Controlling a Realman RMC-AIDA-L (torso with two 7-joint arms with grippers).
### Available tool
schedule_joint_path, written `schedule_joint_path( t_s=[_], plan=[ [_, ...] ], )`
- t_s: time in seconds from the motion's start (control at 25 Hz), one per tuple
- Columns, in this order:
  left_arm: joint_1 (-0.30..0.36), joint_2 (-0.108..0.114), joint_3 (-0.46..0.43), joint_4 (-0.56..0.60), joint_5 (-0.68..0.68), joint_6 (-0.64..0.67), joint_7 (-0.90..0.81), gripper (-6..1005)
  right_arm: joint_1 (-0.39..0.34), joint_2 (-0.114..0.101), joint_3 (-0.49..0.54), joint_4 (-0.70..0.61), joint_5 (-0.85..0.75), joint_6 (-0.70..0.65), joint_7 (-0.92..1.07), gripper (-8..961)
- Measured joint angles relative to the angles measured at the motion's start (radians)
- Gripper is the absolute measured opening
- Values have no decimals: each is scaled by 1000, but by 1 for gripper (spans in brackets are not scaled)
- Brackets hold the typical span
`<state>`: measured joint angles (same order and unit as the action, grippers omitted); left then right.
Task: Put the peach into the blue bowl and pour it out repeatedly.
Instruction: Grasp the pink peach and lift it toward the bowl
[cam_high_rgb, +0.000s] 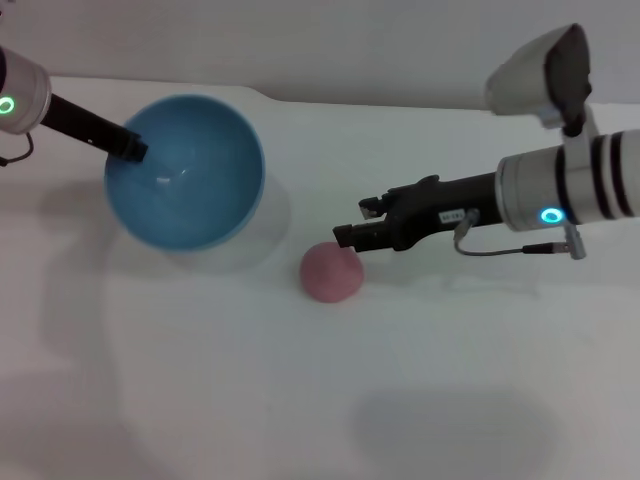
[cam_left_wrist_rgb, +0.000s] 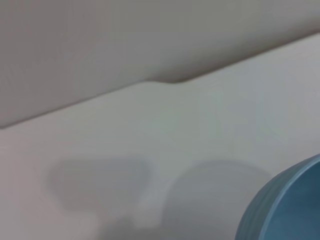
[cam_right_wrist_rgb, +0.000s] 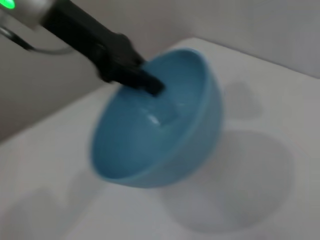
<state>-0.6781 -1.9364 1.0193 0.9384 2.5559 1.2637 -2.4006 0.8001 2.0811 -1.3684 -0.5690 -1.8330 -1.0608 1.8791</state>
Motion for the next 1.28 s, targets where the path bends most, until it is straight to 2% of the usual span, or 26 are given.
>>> schedule_joint_path(
  t_s=[0.12,0.28,0.6,0.96,1.28],
  plan=[
    [-1,0,-1,19,28,42,-7,0,-8,6,-71,7,22,102,0,633],
    [1,-5,-2,36,40,77,-14,0,-14,8,-215,33,162,216,-3,632],
    [-6,-16,6,37,42,101,-6,-1,-10,10,-454,37,295,350,1,630],
    [-15,-33,8,39,43,105,1,-1,-13,10,-678,38,467,505,1,628],
    [-16,-43,8,52,43,106,2,-1,-23,10,-757,41,554,577,1,626]
  ],
)
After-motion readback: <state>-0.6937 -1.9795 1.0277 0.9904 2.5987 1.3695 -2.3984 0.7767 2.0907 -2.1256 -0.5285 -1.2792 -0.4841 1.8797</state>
